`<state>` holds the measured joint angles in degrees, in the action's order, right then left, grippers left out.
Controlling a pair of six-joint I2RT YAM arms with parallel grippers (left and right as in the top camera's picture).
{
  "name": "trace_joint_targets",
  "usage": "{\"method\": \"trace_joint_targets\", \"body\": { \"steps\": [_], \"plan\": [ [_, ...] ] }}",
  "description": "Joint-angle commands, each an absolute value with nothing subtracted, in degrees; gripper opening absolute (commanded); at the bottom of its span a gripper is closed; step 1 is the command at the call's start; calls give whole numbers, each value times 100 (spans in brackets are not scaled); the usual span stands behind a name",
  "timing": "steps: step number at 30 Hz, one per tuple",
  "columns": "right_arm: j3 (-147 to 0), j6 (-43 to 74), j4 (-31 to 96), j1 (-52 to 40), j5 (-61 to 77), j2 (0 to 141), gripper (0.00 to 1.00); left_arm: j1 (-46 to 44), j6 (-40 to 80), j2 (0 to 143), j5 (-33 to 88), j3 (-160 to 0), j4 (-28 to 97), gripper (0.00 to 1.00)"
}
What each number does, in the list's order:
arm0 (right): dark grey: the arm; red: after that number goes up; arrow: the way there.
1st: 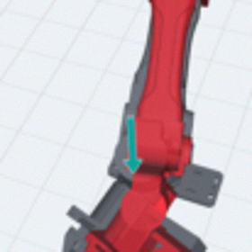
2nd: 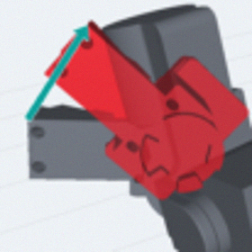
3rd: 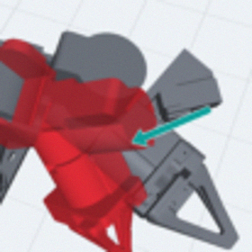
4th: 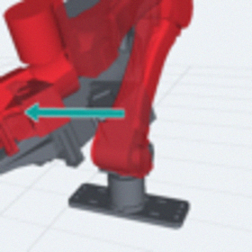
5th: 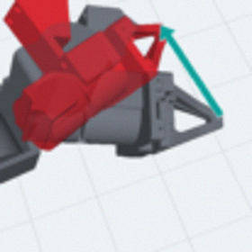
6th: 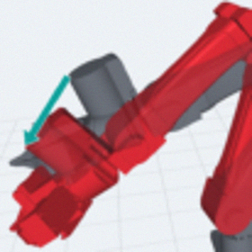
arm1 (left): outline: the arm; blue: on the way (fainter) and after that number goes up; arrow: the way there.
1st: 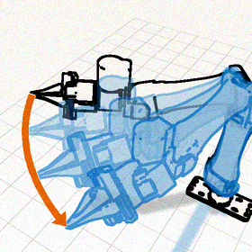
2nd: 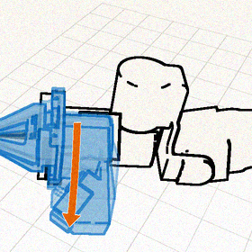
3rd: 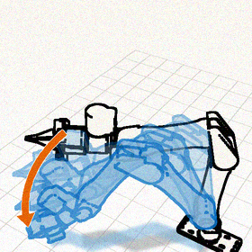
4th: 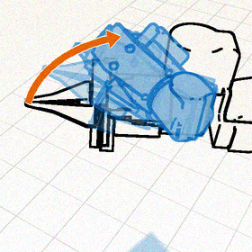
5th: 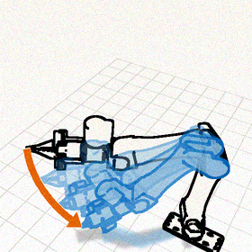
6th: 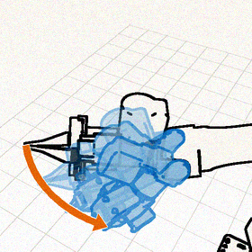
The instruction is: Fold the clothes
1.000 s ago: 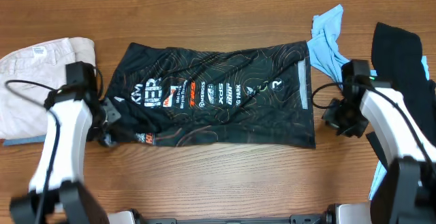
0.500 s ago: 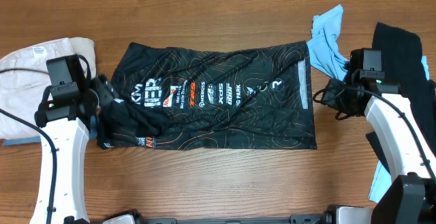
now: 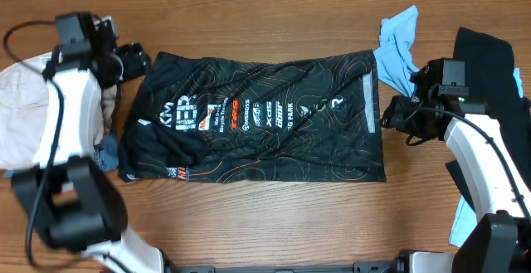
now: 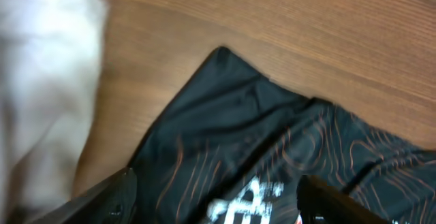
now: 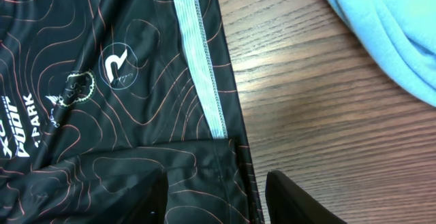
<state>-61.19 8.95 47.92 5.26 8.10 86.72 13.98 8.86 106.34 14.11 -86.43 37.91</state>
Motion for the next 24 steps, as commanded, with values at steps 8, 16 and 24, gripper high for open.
{"method": "trace_joint_targets", "body": {
  "steps": [8,16,24],
  "plan": [
    [-6265,849,4875,548,869,8593,50,1345,574,12807,2338,-10713,3800,73],
    [-6265,854,4974,548,871,8593,50,1247,502,13441,2032,-10820,3546,72],
    [-6265,873,5030,548,869,8593,50,982,336,13830,1662,-10816,3345,72]
  ]
}}
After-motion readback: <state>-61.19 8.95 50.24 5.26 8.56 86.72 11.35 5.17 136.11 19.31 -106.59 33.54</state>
